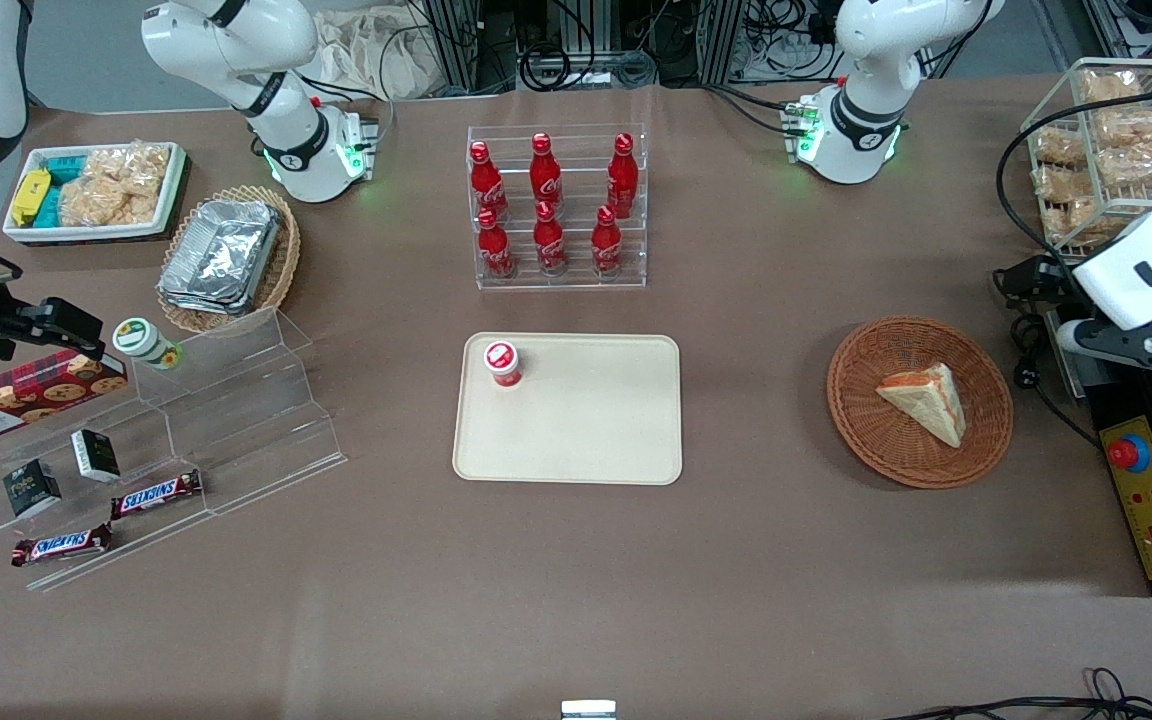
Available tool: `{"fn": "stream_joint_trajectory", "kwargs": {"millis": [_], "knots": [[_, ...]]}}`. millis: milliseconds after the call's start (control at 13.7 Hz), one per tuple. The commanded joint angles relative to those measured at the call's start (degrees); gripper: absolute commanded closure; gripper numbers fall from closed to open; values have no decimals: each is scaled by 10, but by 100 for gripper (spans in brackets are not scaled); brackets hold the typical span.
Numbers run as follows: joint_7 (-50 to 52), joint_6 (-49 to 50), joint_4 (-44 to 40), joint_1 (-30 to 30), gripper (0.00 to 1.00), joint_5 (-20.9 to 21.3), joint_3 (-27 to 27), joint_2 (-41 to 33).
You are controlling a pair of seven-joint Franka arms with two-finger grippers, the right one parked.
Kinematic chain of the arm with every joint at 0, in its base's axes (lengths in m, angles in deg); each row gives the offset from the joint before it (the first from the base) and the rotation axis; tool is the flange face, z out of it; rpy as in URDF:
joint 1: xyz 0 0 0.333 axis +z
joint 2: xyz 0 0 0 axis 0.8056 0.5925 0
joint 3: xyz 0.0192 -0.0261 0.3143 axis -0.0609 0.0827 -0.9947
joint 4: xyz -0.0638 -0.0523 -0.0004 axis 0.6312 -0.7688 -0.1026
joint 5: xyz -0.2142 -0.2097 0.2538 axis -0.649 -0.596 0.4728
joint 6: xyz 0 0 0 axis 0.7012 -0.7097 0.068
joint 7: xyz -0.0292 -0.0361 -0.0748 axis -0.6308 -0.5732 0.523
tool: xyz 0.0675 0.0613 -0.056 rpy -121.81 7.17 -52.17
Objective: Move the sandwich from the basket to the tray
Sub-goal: 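Move the left gripper down over the sandwich wedge in the wicker basket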
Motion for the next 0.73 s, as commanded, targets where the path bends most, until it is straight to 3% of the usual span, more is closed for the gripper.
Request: {"fn": "stream_joint_trajectory", "kwargs": {"millis": [0,220,366,439,659], "knots": [[-9,24,-37,3,0,-9,4,29],[36,25,-38,1,0,1,4,37],[191,24,-14,0,0,-3,4,42],[307,12,8,2,0,-10,4,42],[348,-106,130,21,0,-10,3,2]]}}
